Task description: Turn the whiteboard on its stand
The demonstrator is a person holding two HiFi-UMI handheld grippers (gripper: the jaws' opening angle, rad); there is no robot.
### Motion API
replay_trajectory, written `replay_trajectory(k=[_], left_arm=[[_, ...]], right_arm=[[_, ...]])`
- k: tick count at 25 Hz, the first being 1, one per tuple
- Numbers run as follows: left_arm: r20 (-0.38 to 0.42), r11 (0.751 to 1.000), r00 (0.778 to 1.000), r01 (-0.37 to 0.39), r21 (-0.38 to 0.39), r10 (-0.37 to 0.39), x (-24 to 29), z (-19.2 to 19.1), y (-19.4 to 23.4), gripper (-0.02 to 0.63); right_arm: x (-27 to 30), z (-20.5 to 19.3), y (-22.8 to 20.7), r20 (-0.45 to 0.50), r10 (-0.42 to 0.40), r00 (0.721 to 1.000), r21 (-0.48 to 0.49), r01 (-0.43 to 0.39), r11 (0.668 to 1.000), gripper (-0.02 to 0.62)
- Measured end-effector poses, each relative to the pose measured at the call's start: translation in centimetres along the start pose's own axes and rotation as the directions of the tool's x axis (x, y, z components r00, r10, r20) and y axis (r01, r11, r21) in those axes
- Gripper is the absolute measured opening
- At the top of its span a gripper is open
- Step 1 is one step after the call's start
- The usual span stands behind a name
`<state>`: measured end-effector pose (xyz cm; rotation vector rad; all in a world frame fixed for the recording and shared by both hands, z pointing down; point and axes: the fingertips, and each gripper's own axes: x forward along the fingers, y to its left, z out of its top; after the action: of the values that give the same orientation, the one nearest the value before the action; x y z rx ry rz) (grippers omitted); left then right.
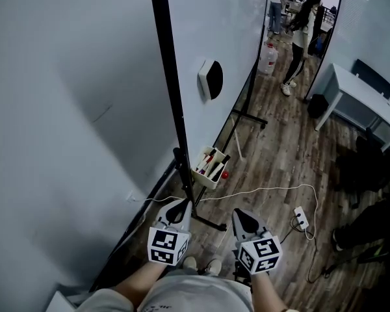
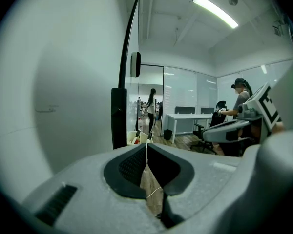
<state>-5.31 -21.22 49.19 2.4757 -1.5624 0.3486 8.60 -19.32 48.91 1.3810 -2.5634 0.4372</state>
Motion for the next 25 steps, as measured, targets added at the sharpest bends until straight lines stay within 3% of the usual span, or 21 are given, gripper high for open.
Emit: replay_trajectory(k=[8, 25], left_arm=[[-0.007, 1.0, 1.0, -0.021, -0.007, 0.021, 1.7, 0.2, 2.4, 0.031], [-0.04, 0.999, 0.999, -0.023, -0.031, 0.021, 4.6, -0.3, 4.6, 0.217]], right_arm=[[2.1, 1.1, -0.6, 0.004, -0.006, 1.0, -0.008, 0.006, 1.0, 0.006], [3.9, 1.4, -1.3, -0.001, -0.021, 1.0, 0.005, 0.021, 1.0, 0.006]])
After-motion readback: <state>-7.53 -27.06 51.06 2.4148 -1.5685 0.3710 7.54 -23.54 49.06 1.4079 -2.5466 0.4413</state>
